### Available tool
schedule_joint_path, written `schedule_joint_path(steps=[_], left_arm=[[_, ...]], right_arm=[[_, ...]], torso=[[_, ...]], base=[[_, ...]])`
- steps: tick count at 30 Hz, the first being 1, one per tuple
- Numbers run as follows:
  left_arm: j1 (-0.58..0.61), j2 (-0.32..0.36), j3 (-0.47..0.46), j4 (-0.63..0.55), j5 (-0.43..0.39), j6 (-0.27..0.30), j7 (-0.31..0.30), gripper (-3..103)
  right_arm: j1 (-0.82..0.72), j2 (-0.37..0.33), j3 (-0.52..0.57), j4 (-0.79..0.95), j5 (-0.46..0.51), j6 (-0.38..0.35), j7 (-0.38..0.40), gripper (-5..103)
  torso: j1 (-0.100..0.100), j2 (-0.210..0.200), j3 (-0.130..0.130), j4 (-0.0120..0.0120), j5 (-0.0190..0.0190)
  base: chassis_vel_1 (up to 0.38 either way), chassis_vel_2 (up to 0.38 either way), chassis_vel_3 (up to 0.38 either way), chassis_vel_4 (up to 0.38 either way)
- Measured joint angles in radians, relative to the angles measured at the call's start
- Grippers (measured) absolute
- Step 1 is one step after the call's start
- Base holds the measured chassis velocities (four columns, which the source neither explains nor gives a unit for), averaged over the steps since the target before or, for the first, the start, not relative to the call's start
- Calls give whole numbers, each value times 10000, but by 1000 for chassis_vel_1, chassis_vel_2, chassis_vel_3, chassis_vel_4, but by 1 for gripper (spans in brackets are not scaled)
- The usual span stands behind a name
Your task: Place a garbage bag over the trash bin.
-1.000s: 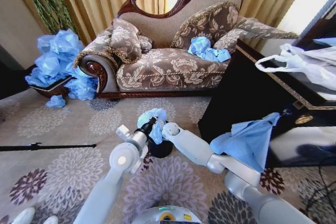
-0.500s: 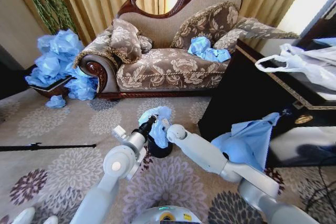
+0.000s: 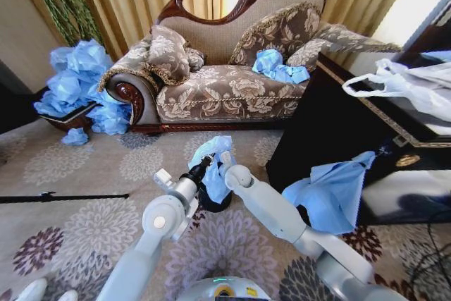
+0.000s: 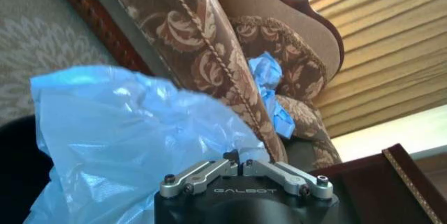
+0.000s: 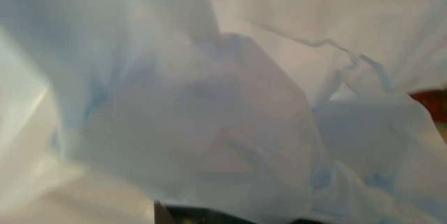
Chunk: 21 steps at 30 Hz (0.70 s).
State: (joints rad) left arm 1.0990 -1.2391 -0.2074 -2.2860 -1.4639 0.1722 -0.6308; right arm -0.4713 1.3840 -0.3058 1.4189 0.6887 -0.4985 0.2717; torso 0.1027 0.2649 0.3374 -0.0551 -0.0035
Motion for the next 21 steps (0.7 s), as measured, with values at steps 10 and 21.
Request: schedule_joint_path(steps=[10, 21], left_arm=[[-354, -83, 877, 307, 5, 6, 292, 0], [-1173, -197, 1120, 874, -145, 25, 378, 0]], right_arm=[[-47, 478, 239, -311, 860, 1779, -378, 0], [-155, 622, 415, -396, 1204, 2520, -968, 0]], torso=[[0, 0, 0, 0, 0], [2, 0, 0, -1, -1]], base=[[0, 0, 0, 0], [0, 0, 0, 0]])
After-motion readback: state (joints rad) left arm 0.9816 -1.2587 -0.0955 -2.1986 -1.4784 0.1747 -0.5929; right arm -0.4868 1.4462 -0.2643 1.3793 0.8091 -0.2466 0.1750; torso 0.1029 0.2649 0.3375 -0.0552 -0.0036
